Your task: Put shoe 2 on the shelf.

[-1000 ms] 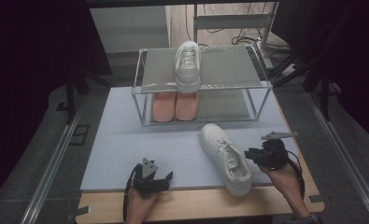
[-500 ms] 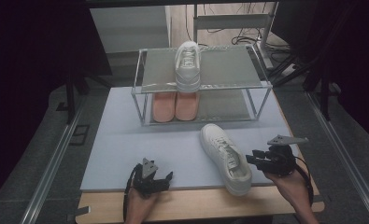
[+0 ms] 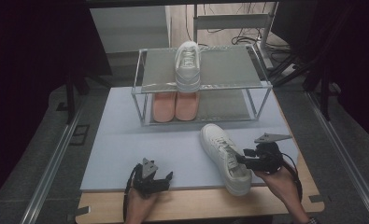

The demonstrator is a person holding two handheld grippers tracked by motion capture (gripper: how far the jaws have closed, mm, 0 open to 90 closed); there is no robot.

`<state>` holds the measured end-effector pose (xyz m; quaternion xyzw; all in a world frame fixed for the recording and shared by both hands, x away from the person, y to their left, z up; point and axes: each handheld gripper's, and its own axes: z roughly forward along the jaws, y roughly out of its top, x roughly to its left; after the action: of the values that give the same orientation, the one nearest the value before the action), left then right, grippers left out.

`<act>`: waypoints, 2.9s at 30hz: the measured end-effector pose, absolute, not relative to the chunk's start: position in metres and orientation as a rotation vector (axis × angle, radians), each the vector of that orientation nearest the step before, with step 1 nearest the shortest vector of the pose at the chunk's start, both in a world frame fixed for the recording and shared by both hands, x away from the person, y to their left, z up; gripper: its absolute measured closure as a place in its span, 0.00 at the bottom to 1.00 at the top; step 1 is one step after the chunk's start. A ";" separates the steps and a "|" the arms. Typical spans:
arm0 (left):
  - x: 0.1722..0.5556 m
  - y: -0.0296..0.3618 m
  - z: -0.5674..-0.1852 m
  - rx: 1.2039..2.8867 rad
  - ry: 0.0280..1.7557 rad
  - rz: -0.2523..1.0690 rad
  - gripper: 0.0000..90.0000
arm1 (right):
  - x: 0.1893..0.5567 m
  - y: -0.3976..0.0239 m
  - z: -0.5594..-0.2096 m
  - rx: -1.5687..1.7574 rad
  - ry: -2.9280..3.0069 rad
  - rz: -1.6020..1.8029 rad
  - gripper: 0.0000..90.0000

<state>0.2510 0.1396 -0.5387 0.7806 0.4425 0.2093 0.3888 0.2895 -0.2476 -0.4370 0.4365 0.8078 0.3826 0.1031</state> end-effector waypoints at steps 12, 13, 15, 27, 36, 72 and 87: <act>0.251 0.140 -0.539 1.987 1.123 0.534 0.16 | 0.296 -0.242 -0.439 1.308 2.375 1.077 0.82; 0.251 0.140 -0.539 1.987 1.122 0.534 0.16 | 0.296 -0.242 -0.439 1.321 2.377 1.084 0.83; 0.251 0.140 -0.539 1.987 1.123 0.534 0.16 | 0.299 -0.245 -0.440 1.359 2.382 1.121 0.85; 0.251 0.140 -0.539 1.984 1.125 0.532 0.16 | 0.310 -0.265 -0.448 1.656 2.330 1.419 0.90; 0.251 0.140 -0.539 1.985 1.125 0.531 0.16 | 0.311 -0.274 -0.446 1.763 2.274 1.555 0.93; 0.251 0.140 -0.539 1.984 1.124 0.533 0.16 | 0.307 -0.300 -0.399 1.843 2.088 1.904 0.93; 0.251 0.140 -0.539 1.982 1.124 0.533 0.16 | 0.306 -0.309 -0.378 1.849 2.015 1.967 0.93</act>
<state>0.2513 0.1397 -0.5388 0.7799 0.4423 0.2095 0.3901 0.3062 -0.3091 -0.3777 0.5453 0.5944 0.5801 -0.1132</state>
